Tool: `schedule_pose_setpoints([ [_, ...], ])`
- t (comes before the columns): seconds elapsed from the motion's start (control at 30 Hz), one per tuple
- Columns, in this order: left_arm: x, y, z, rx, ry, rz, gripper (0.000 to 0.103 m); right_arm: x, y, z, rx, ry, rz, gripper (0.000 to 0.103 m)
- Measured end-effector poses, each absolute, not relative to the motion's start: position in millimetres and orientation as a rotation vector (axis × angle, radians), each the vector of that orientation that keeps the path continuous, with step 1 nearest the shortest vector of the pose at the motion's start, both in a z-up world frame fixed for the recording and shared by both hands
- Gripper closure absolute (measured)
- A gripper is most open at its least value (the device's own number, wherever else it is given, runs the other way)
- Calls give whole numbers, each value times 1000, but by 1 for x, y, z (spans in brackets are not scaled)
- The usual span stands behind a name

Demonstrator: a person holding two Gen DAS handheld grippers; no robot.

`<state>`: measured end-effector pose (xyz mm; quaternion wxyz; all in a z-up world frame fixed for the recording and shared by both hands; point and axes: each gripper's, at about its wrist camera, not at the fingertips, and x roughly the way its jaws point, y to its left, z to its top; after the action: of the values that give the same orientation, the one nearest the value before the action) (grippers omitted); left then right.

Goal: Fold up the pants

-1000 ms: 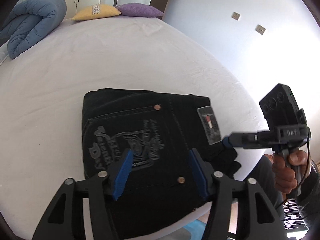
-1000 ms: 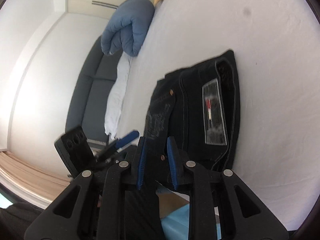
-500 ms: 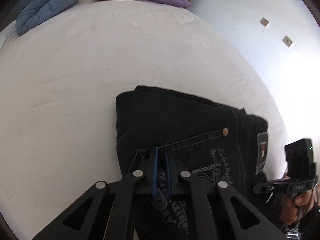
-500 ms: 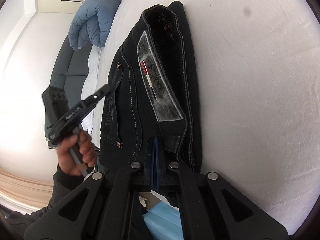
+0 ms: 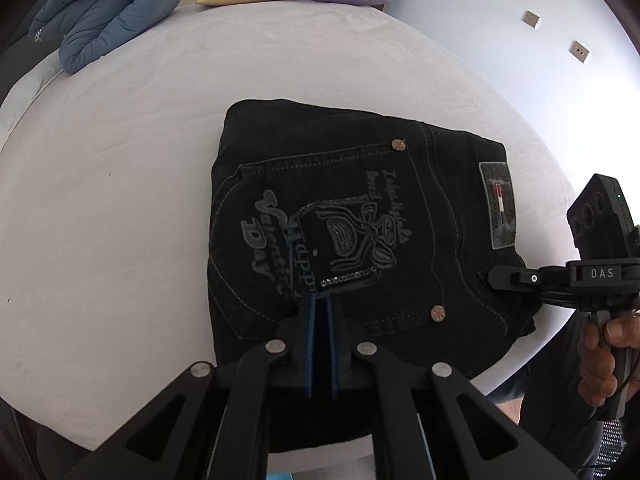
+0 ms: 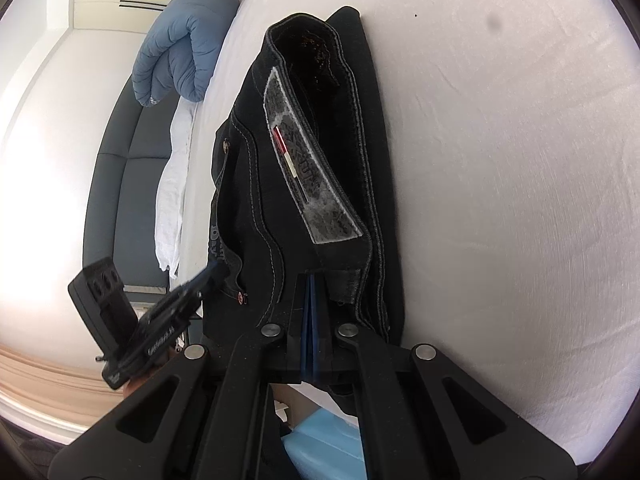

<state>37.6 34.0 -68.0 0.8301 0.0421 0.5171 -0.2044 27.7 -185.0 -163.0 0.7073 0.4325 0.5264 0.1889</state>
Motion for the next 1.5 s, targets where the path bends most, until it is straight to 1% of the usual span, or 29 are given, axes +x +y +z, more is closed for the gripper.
schedule_pose_setpoints([
  [0.2, 39, 40, -76, 58, 1135, -442, 98, 25, -180, -159, 961, 1169, 407, 103],
  [0.33, 39, 33, -78, 131, 1119, -435, 98, 24, -181, -159, 971, 1163, 412, 103],
  [0.5, 39, 30, -80, 129, 1116, -427, 98, 24, -178, -150, 939, 1167, 401, 103],
  [0.53, 39, 31, -79, 130, 1117, -429, 98, 23, -177, -143, 921, 1161, 405, 99],
  [0.63, 40, 34, -76, 121, 1116, -436, 98, 19, -178, -115, 855, 1117, 389, 96],
  [0.67, 41, 36, -73, 115, 1115, -441, 98, 17, -183, -105, 843, 1087, 384, 88],
  [0.7, 42, 39, -70, 106, 1117, -445, 98, 15, -187, -98, 830, 1074, 373, 73],
  [0.73, 43, 43, -65, 91, 1123, -449, 94, 15, -191, -93, 813, 1068, 358, 58],
  [0.77, 45, 48, -56, 61, 1134, -463, 78, 14, -197, -89, 803, 1053, 334, 21],
  [0.8, 45, 54, -48, 34, 1131, -478, 66, 13, -203, -87, 811, 1028, 317, 11],
  [0.83, 45, 62, -35, 14, 1102, -477, 35, 14, -210, -87, 825, 1006, 306, 11],
  [0.87, 44, 67, -25, 21, 1069, -455, 19, 17, -217, -91, 847, 1011, 298, 11],
  [0.9, 46, 74, -15, 30, 1033, -435, 16, 20, -221, -95, 863, 1024, 298, 11],
  [1.0, 66, 93, -9, -19, 1038, -424, 15, 33, -228, -109, 901, 1066, 307, 14],
  [1.1, 97, 108, -28, -48, 1113, -412, 15, 47, -232, -124, 947, 1116, 297, 22],
  [1.23, 119, 102, -60, -84, 1239, -478, 15, 60, -225, -128, 936, 1137, 320, 28],
  [1.27, 125, 101, -69, -91, 1272, -485, 15, 64, -222, -130, 927, 1151, 326, 32],
  [1.3, 130, 98, -77, -87, 1300, -480, 15, 68, -218, -132, 910, 1167, 333, 37],
  [1.33, 133, 96, -83, -82, 1324, -483, 15, 71, -214, -135, 893, 1181, 330, 40],
  [1.4, 137, 93, -87, -89, 1321, -498, 14, 78, -212, -139, 881, 1195, 310, 54],
  [1.43, 139, 91, -87, -83, 1322, -499, 16, 80, -213, -141, 884, 1199, 301, 59],
  [1.47, 140, 88, -86, -73, 1323, -505, 26, 82, -211, -142, 873, 1210, 290, 68],
  [1.5, 141, 83, -85, -77, 1326, -526, 36, 84, -209, -142, 854, 1214, 285, 71],
])
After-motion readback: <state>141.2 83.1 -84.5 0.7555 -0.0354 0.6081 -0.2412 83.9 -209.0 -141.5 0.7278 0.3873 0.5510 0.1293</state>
